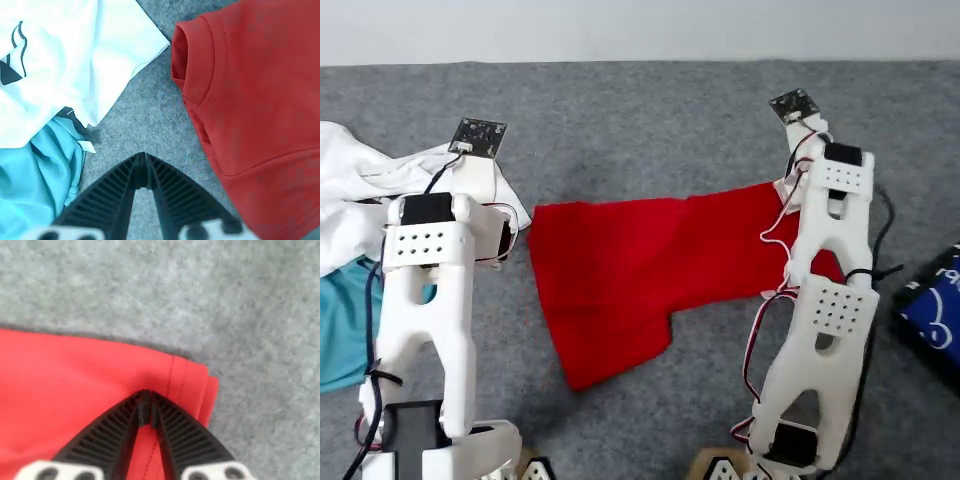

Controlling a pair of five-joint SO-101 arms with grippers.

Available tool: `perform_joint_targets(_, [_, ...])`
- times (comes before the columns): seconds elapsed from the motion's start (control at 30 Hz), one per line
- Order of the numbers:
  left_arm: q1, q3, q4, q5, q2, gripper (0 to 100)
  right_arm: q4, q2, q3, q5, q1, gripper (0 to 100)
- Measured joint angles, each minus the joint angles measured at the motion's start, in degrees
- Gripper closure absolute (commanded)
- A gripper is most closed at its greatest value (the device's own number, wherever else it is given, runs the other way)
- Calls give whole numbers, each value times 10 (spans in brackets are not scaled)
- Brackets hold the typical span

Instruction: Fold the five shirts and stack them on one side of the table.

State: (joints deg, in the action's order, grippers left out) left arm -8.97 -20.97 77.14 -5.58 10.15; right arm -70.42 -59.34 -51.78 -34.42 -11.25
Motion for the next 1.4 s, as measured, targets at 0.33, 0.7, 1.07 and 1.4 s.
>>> perform_joint_targets(0.33, [0, 0, -36, 1, 0, 997, -201, -40, -272, -2, -1, 974])
perform_joint_targets(0.7, [16, 0, -75, 55, 0, 996, -301, -50, -324, 7, 31, 974])
perform_joint_targets(1.07, [-84, 50, -17, 59, 0, 996, -301, 56, -267, 75, 70, 974])
perform_joint_targets(1.4, [-315, 74, -15, 59, 0, 996, -301, 308, 117, 0, 223, 974])
